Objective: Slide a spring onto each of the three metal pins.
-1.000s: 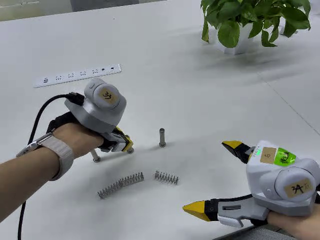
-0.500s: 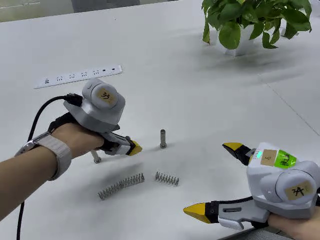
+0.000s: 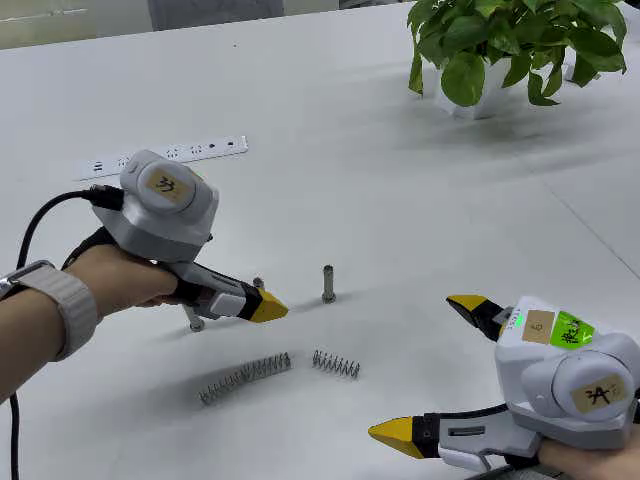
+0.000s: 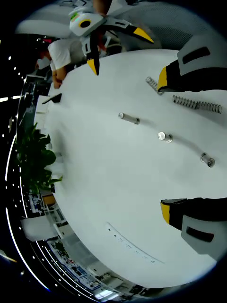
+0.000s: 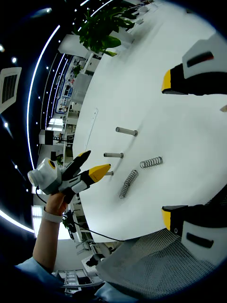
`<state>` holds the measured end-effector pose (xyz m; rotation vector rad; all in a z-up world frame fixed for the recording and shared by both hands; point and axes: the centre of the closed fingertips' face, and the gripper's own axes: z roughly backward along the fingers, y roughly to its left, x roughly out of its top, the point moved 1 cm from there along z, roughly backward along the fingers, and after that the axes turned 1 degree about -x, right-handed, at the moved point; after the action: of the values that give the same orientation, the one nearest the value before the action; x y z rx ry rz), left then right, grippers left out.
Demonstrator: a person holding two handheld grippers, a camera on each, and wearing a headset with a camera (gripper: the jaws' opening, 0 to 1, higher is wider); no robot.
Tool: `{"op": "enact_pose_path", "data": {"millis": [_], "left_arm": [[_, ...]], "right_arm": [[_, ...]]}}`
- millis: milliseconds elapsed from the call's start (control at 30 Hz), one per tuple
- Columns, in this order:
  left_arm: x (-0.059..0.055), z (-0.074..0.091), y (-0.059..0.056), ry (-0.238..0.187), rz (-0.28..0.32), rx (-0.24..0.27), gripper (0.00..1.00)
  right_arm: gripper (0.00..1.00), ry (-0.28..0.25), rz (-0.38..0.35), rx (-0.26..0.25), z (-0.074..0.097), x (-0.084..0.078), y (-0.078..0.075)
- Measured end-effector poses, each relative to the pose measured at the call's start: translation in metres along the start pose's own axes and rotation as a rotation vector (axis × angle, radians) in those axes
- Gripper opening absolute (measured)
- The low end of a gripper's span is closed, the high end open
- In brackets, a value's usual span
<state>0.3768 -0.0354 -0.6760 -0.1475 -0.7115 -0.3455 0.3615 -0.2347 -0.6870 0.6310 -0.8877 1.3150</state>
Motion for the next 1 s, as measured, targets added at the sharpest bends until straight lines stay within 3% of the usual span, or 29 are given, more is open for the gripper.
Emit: {"op": "enact_pose_path", "data": {"millis": [100, 300, 500, 1000], "left_arm": [[-0.003, 0.005, 0.004, -0.002, -0.001, -0.005, 1.0], [-0.009, 0.019, 0.008, -0.008, 0.01, -0.004, 1.0], [-0.023, 0.036, 0.019, -0.015, 0.03, 0.016, 1.0], [-0.067, 0.058, 0.007, -0.003, 0.112, 0.019, 0.98]], "right_arm": [[0.99, 0.002, 0.001, 0.002, 0.0, 0.0, 0.001], [0.99, 0.006, 0.003, 0.006, -0.001, -0.001, 0.001], [0.99, 0.008, 0.004, 0.007, -0.002, -0.002, 0.002], [0.99, 0.013, 0.008, 0.016, -0.003, -0.004, 0.003]]}}
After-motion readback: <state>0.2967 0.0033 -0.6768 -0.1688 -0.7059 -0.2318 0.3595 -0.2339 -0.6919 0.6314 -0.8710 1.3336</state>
